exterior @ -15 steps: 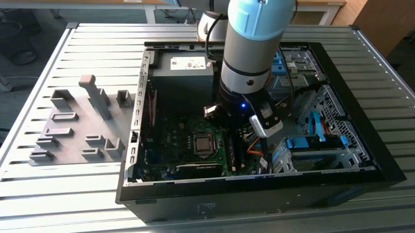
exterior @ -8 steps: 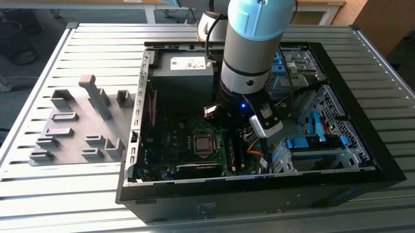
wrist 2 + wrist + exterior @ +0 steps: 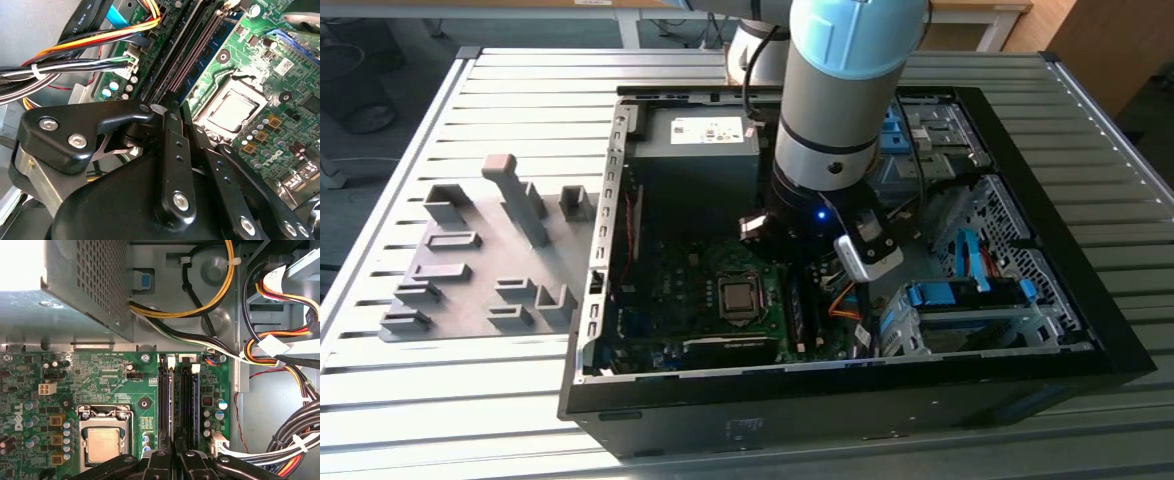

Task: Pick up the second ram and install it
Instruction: 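Insert the second ram into the second slot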

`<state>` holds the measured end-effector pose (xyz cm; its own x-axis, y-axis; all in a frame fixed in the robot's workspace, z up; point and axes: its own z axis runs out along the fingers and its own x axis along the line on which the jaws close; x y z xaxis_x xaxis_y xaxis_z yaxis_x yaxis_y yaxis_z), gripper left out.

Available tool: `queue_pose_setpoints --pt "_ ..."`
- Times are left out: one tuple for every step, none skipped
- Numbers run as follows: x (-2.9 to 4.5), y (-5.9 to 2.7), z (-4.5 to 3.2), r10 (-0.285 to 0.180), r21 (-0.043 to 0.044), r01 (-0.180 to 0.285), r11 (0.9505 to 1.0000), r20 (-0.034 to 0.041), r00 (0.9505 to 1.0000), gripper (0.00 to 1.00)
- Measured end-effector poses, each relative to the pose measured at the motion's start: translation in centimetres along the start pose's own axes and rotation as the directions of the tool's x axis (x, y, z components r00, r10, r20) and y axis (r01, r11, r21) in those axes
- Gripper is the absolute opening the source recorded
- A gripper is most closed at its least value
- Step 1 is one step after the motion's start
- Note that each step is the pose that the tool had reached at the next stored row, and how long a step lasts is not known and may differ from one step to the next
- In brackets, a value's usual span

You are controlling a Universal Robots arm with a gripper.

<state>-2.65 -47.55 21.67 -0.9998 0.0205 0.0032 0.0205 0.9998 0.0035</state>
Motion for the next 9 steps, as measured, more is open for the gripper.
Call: queue_pose_setpoints --pt "-0.03 0.0 0.0 0.001 0.0002 -0.001 1.0 -0.0001 1.0 0.14" --pt "-0.04 0.0 0.01 0.003 0.0003 -0.003 1.0 -0.0001 1.0 0.14" --pt "-0.04 0.0 0.03 0.004 0.0004 -0.004 1.0 -0.0001 1.0 0.14" --pt "-0.03 0.0 0.05 0.004 0.0003 -0.004 1.0 -0.0001 1.0 0.14" --pt "-0.04 0.0 0.1 0.004 0.0001 -0.004 1.0 0.0 1.0 0.14" --pt "-0.04 0.0 0.17 0.004 0.0001 -0.004 1.0 0.0 1.0 0.14" --pt "-0.04 0.0 0.24 0.004 0.0002 -0.004 1.0 0.0 1.0 0.14" --pt "-0.04 0.0 0.31 0.004 0.0003 -0.004 1.0 -0.0001 1.0 0.14" --pt "-0.04 0.0 0.38 0.004 0.0004 -0.004 1.0 -0.0001 1.0 0.14"
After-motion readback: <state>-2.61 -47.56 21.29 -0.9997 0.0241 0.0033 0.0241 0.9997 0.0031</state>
